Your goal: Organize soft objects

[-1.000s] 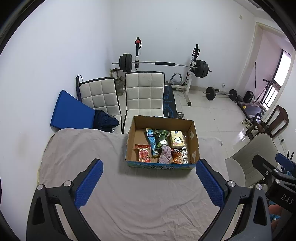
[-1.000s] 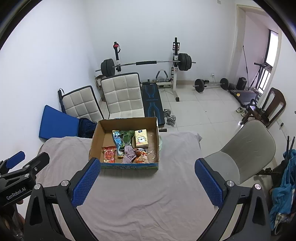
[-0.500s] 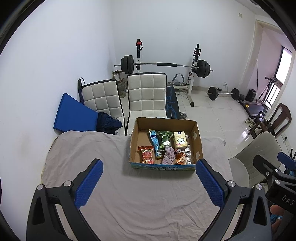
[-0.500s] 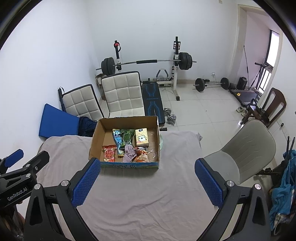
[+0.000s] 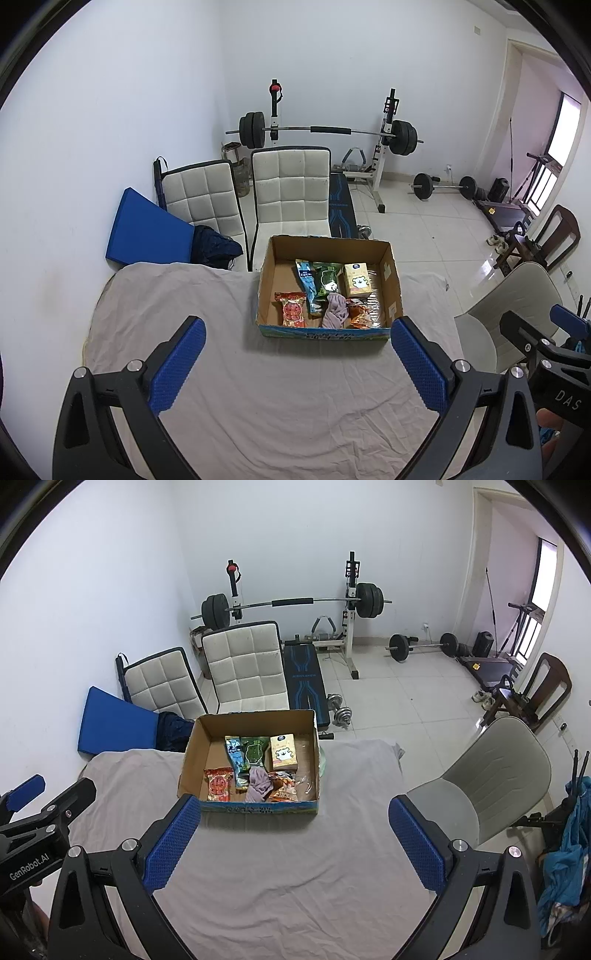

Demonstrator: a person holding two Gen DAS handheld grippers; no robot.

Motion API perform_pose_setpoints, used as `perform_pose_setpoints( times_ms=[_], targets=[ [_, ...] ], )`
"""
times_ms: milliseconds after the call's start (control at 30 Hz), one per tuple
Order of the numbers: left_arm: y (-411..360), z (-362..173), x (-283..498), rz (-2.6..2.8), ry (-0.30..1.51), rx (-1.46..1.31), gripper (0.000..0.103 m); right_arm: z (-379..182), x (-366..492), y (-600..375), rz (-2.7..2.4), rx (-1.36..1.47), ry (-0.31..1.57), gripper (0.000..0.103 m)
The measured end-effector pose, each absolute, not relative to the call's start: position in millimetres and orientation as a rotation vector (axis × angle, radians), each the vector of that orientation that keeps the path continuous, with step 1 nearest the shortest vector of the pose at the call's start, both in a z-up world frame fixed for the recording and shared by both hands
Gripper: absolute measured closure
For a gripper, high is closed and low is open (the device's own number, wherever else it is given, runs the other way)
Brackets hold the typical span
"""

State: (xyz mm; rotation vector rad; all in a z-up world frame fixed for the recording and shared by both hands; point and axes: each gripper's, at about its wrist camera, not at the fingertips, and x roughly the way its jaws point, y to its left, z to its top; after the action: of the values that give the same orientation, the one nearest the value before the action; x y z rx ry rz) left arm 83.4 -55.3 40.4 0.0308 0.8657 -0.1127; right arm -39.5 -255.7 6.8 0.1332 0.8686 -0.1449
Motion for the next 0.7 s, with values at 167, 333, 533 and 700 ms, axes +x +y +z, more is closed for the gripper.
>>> perform_pose_setpoints(
  times_ms=[167, 333, 533, 700],
  targets=[
    [-55.2, 40.4, 84.2, -0.116, 0.867, 0.033, 0.000, 8.3, -40.7, -254.9, -0.149, 0.133, 0.866, 0.000],
    [-55.6, 40.9, 83.7, -0.117, 0.865, 0.034, 0.000, 9.2, -41.8, -254.9, -0.151, 0.132, 0.866, 0.000],
    [-55.9, 40.8, 83.3, -0.116, 0.868, 0.030, 0.000, 9.6, -42.5, -254.2, -0.155, 0.130, 0.865, 0.000],
    [-56.1, 41.0, 82.5, -0.117, 0.867, 0.032, 0.000, 10.0, -42.3, -253.4, -0.155, 0.128, 0.865, 0.000]
  ],
)
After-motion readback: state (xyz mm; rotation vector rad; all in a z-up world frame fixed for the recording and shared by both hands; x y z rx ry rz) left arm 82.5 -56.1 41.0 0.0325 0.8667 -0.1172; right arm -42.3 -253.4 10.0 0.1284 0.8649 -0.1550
